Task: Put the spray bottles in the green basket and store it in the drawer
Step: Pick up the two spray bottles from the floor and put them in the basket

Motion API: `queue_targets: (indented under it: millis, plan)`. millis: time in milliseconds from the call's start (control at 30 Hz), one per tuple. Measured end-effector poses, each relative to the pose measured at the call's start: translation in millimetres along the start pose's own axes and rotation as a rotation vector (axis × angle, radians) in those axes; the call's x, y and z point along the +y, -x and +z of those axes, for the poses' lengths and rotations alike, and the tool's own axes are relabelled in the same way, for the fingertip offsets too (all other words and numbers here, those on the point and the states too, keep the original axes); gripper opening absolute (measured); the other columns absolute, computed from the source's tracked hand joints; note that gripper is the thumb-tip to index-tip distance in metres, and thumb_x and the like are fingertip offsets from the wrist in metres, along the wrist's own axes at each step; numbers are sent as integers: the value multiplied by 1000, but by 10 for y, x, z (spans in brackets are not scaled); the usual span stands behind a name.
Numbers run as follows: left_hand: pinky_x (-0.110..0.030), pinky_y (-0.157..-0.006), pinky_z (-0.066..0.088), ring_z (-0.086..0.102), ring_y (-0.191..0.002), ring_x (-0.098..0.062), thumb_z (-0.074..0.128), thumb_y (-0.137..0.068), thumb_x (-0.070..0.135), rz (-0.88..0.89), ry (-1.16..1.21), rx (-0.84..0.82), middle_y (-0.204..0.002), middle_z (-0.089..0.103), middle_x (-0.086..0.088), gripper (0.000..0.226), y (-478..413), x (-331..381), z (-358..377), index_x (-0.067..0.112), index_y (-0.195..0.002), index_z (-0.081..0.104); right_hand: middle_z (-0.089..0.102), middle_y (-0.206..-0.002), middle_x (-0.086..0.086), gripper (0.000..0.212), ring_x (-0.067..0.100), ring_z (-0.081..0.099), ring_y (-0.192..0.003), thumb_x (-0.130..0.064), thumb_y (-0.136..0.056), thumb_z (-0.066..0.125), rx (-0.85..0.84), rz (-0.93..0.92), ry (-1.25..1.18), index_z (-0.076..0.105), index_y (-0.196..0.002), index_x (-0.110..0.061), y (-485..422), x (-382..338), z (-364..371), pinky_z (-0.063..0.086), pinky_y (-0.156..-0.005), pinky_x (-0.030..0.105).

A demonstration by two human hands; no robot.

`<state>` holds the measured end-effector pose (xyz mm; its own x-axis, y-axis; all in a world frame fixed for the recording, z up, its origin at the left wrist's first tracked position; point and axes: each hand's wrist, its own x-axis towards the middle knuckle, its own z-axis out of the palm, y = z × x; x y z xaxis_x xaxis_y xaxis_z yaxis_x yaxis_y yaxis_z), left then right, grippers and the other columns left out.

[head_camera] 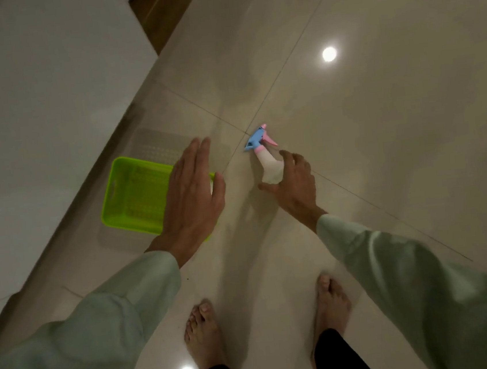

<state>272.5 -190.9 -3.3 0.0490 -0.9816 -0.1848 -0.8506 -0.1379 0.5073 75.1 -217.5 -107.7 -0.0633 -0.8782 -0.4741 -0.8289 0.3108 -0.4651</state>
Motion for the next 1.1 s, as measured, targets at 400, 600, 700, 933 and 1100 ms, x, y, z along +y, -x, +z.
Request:
queue_targets:
  millis: [400, 600, 700, 933, 1100]
  plan:
    - [-41, -118, 30, 31, -147, -26, 47, -99, 22, 1, -33, -139, -158, 33, -15, 54, -237, 51, 1163, 7, -150, 34, 65, -120, 4, 81, 30, 62, -107, -57, -73, 73, -120, -11, 112, 43, -144, -32, -774, 353, 545, 52, -90, 46]
    - [-43, -117, 31, 34, -145, -30, 50, -97, 20, -21, -20, -167, -155, 36, -18, 55, -1, 110, 1107, 4, -148, 36, 64, -87, -3, 32, 27, 66, -83, -45, -72, 73, -117, 121, -54, 61, -94, -24, -607, 391, 332, 50, -69, 35]
    - [-44, -117, 32, 35, -145, -30, 50, -98, 21, -37, 11, -148, -155, 36, -17, 54, 136, 150, 854, 5, -148, 37, 60, -79, -5, 35, 26, 62, -75, -38, -68, 78, -68, 144, -214, 57, -89, -20, -342, 292, 101, 44, -60, 30]
    - [-43, -119, 29, 38, -143, -29, 51, -97, 22, -70, 31, -80, -154, 40, -15, 52, 561, 145, 158, 7, -146, 40, 67, -84, -6, 28, 15, 63, -76, -19, -72, 76, 2, 17, -524, 62, -96, -22, 386, -318, -299, 48, -68, 31]
    - [-40, -115, 36, 41, -142, -27, 51, -96, 22, -127, 89, 3, -153, 42, -12, 51, 1009, -168, -340, 10, -145, 44, 72, -98, -5, 34, 19, 66, -99, -22, -79, 75, 57, -55, -598, 62, -110, -29, 974, -922, -260, 48, -98, 51]
